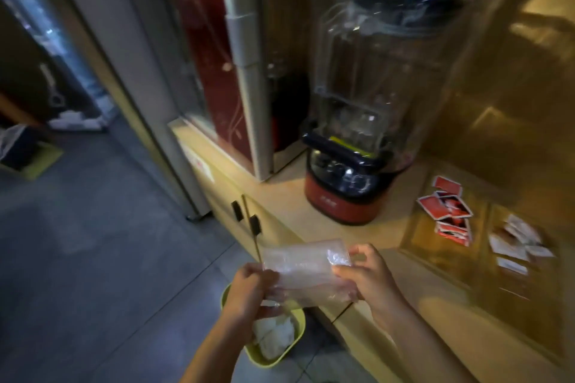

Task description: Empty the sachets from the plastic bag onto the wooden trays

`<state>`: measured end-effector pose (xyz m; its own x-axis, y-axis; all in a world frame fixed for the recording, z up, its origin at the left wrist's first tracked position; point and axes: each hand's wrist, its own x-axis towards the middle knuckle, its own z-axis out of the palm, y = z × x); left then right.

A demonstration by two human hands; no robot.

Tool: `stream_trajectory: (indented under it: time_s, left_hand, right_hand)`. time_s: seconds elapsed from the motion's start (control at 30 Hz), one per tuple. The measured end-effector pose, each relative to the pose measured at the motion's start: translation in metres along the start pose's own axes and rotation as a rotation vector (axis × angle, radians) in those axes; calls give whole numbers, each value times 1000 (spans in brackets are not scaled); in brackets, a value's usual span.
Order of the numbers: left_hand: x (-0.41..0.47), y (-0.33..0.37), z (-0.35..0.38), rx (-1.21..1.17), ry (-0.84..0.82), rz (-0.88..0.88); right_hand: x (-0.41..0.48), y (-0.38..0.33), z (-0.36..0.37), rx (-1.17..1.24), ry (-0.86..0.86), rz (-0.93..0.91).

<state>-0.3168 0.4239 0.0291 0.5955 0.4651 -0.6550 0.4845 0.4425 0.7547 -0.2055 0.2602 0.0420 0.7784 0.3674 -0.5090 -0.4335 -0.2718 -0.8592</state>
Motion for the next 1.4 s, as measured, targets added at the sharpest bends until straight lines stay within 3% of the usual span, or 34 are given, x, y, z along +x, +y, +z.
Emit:
stream_trajectory:
  time_s: [0.23, 0.4, 0.53, 0.7, 0.83, 0.93, 1.0, 1.03, 1.1, 1.2, 1.3, 1.4]
  left_hand:
    - [-2, -29, -44, -64, 258, 86]
    - [20, -40, -65, -111, 268, 94]
    - [54, -55, -72, -108, 291, 252]
    - [106, -90, -71, 229, 407, 632]
    - [159, -143, -70, 352, 499, 722]
    - [202, -199, -69, 479, 578, 685]
    - [230, -239, -66, 646, 569, 562]
    - [242, -260, -65, 798, 510, 440]
    - [257, -297, -65, 1147, 216, 103]
    - [267, -324, -74, 1359, -120, -178]
    - [264, -314, -82, 1328, -114, -158]
    - [259, -279, -78, 1280, 47, -3]
  right_hand:
    - [30, 26, 61, -221, -74, -66]
    - [56, 43, 82, -275, -180, -148]
    - [82, 61, 96, -328, -231, -217]
    - [120, 107, 113, -458, -136, -553]
    - [153, 167, 127, -540, 35, -789]
    - [179, 225, 132, -705, 31, -807]
    - [198, 265, 135, -907, -35, -683]
    - [208, 285, 134, -1088, -106, -577]
    - [223, 323, 124, -1543, -307, -309]
    - [235, 347, 109, -1782, -485, -89]
    - [240, 334, 115, -1768, -506, -206]
    - [242, 304, 126, -1664, -534, -284]
